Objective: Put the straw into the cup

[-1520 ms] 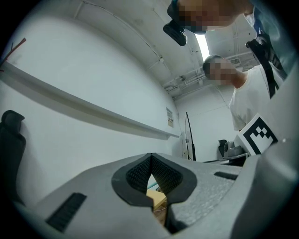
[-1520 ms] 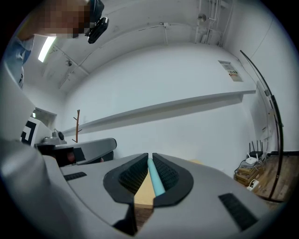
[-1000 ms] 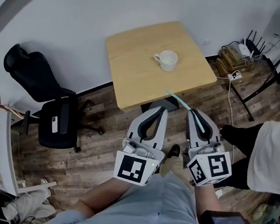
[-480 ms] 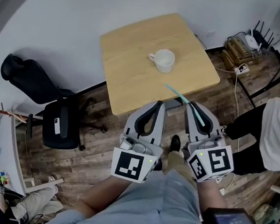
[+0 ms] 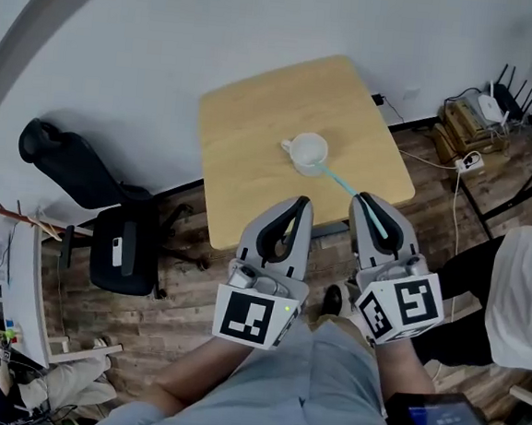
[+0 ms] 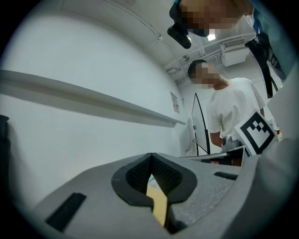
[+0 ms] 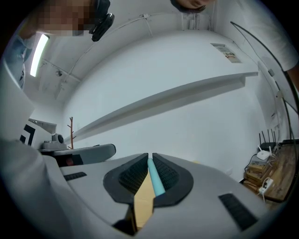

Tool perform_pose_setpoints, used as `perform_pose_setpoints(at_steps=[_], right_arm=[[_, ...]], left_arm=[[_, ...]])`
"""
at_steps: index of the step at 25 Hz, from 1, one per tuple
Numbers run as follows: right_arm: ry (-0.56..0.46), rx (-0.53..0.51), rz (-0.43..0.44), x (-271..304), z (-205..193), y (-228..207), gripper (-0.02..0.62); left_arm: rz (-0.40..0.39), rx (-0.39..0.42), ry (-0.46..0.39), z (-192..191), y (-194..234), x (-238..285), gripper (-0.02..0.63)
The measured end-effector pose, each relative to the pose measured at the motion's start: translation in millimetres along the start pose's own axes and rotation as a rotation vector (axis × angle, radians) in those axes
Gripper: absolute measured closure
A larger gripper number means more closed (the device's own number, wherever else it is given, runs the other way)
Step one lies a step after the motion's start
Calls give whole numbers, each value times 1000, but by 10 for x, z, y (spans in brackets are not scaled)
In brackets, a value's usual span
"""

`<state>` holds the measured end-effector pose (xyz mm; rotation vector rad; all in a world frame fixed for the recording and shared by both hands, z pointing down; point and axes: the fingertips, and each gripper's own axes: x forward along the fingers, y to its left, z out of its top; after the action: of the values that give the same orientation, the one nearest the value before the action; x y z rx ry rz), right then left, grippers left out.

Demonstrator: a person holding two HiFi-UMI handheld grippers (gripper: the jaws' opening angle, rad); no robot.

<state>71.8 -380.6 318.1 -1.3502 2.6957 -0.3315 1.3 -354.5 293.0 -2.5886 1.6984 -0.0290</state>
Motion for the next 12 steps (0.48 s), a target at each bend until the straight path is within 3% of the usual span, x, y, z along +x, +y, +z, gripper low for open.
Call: perform_pose_setpoints(at_steps=[12], right_arm=[[-12,-66,91,423,206,-184,569]], left_arm=[[111,-7,-55,67,258,305,609]])
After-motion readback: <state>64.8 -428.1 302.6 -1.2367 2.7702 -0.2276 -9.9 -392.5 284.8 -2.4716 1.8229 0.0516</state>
